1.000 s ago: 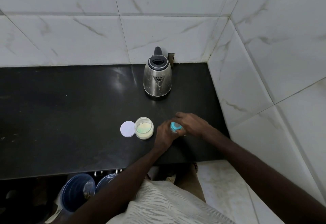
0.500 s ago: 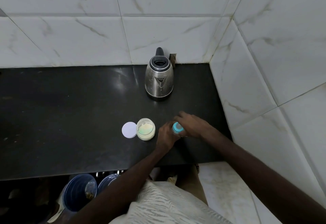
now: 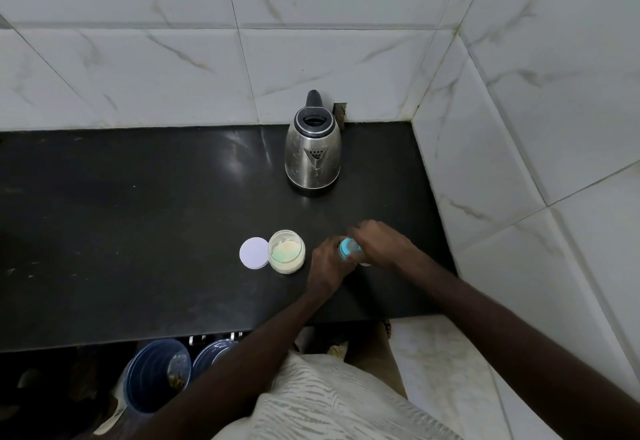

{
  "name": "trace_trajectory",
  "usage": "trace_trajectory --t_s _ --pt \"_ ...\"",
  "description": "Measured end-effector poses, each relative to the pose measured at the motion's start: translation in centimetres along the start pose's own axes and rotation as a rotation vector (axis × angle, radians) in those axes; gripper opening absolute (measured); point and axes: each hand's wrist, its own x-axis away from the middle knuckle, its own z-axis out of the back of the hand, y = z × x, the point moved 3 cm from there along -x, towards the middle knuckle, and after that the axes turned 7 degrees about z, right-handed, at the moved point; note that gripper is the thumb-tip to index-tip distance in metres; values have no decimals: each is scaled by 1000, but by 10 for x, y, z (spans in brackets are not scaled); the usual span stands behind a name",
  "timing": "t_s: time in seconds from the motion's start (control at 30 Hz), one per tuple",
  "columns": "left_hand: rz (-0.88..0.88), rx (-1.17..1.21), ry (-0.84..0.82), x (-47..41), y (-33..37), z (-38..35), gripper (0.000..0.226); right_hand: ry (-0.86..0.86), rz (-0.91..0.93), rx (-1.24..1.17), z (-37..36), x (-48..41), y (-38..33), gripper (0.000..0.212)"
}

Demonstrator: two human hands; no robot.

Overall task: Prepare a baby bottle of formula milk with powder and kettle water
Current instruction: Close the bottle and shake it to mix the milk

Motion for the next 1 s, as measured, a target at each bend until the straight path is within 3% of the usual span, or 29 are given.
trace_trajectory --t_s 0.1,0.27,0.43,0.57,0.67,0.83,0.9,1.0 --pt "6 28 56 3 3 1 41 -8 -116 98 2 -4 0 53" --pt "-1 14 -7 1 2 1 33 -79 71 22 1 -6 7 56" --pt "-8 69 63 5 3 4 41 -71 -37 52 -3 -11 14 44" --pt "-20 52 25 2 3 2 44 -77 156 51 3 -9 13 58" --pt "2 68 10 2 2 1 44 -120 198 -8 1 -11 13 57" --pt "-45 74 107 5 1 2 42 64 -6 -212 -18 -8 11 56" --pt "-77 48 103 5 0 0 41 88 -90 -105 -29 -5 5 60" --pt "-87 66 96 4 -1 -1 40 185 7 175 -29 -8 4 61"
